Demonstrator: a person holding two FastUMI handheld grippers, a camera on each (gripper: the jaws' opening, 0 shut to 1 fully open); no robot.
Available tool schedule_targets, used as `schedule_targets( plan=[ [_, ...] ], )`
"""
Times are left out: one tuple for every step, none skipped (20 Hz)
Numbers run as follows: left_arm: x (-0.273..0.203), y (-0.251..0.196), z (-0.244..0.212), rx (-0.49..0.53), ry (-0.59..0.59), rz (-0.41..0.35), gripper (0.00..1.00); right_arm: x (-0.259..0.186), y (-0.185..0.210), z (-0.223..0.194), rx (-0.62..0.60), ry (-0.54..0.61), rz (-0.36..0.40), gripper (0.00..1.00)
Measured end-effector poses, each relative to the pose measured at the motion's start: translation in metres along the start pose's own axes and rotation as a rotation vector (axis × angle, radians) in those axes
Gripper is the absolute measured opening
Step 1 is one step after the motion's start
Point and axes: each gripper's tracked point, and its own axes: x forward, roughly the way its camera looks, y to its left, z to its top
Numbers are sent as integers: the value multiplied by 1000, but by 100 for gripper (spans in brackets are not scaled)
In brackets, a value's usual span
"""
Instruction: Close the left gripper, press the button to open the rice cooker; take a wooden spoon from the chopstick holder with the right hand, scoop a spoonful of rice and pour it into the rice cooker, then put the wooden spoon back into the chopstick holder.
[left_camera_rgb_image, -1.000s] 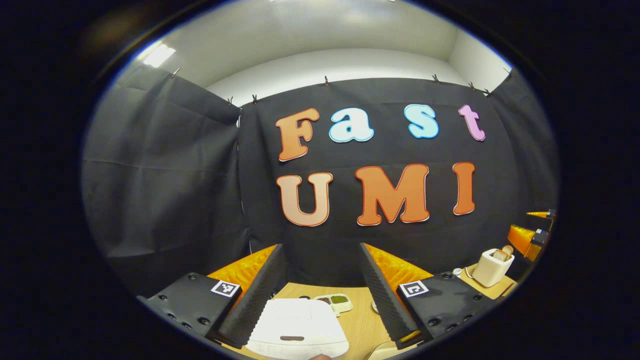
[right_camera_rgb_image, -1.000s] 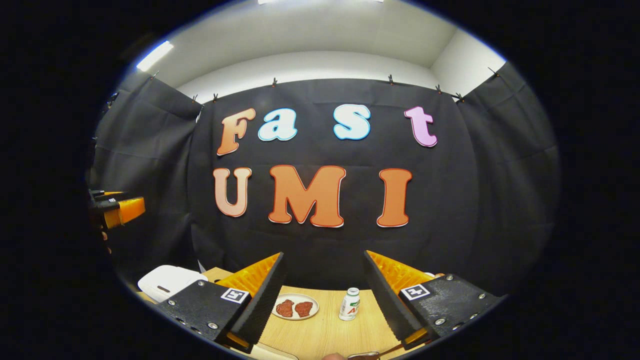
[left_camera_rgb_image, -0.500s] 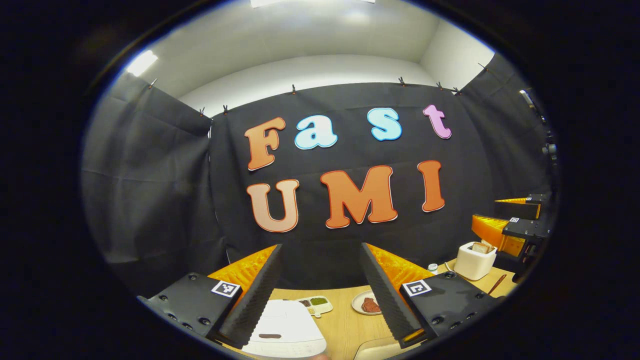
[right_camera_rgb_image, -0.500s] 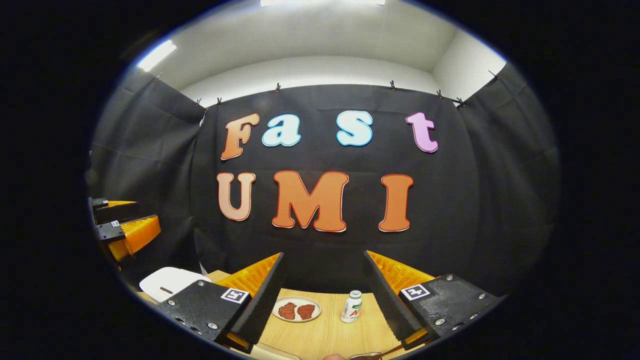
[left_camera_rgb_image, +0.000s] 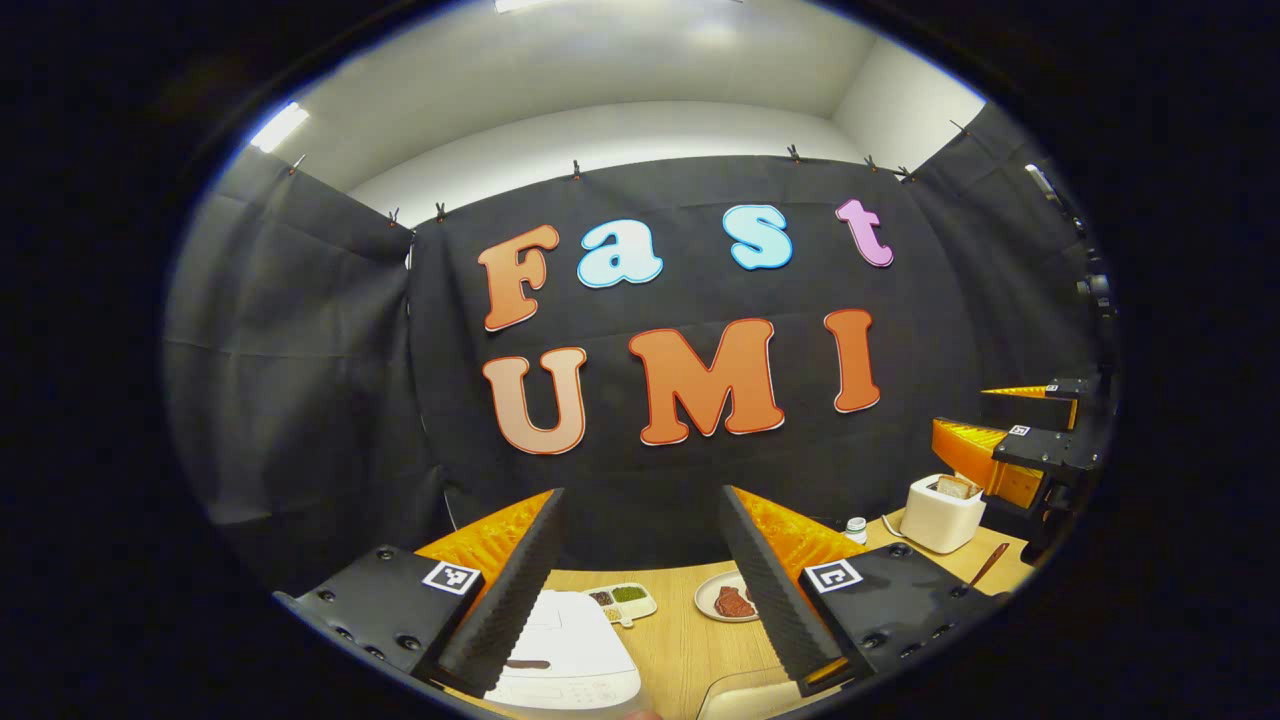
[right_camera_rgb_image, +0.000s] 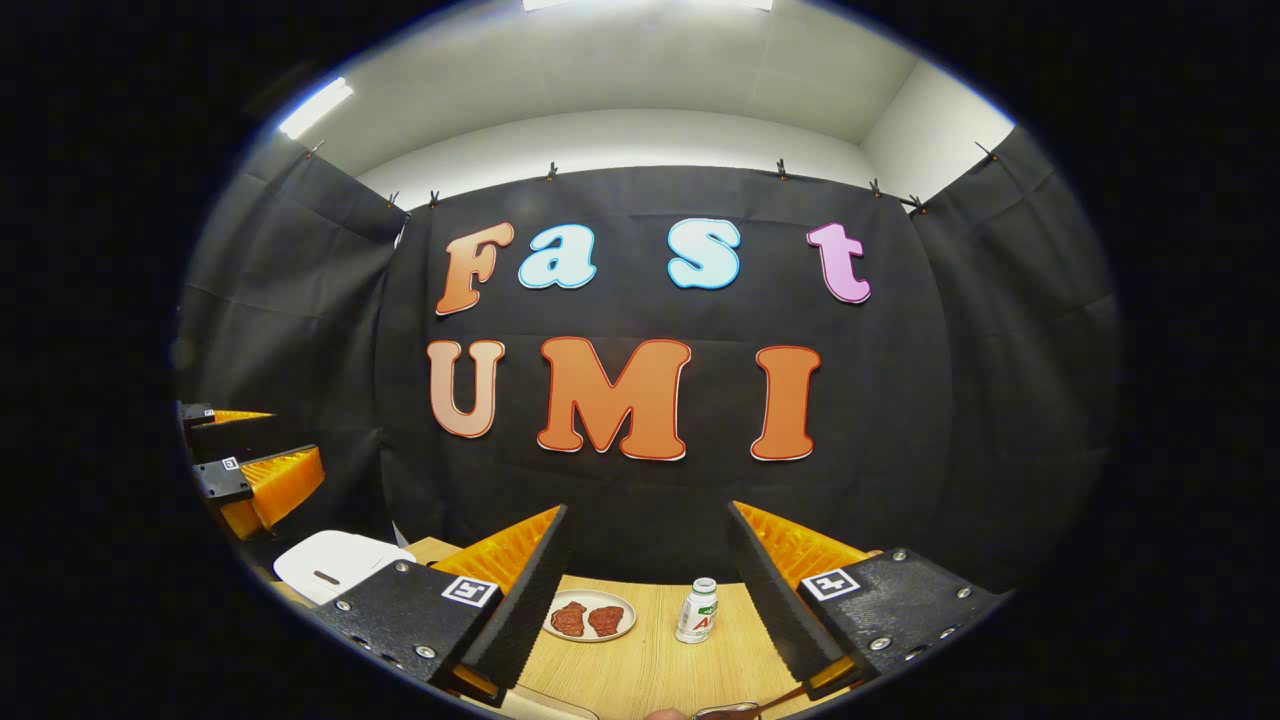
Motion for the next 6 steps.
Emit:
schedule_targets(
  plan=[
    [0,1,-1,-4,5,3,100,0,-1,1,-2,-1,-3,95],
    [1,1,-3,-8,10,4,100,2,-2,1,0,-2,-4,95],
    [1,0,-5,-10,15,1,100,3,-2,3,4,-5,-4,95],
    [2,0,-5,-8,18,4,100,3,-3,3,9,-5,-4,95],
    [2,0,-4,-6,21,5,100,3,-5,4,13,-5,-5,95],
    [3,1,-3,-5,19,8,100,4,-6,5,14,-10,-8,95]
  ],
)
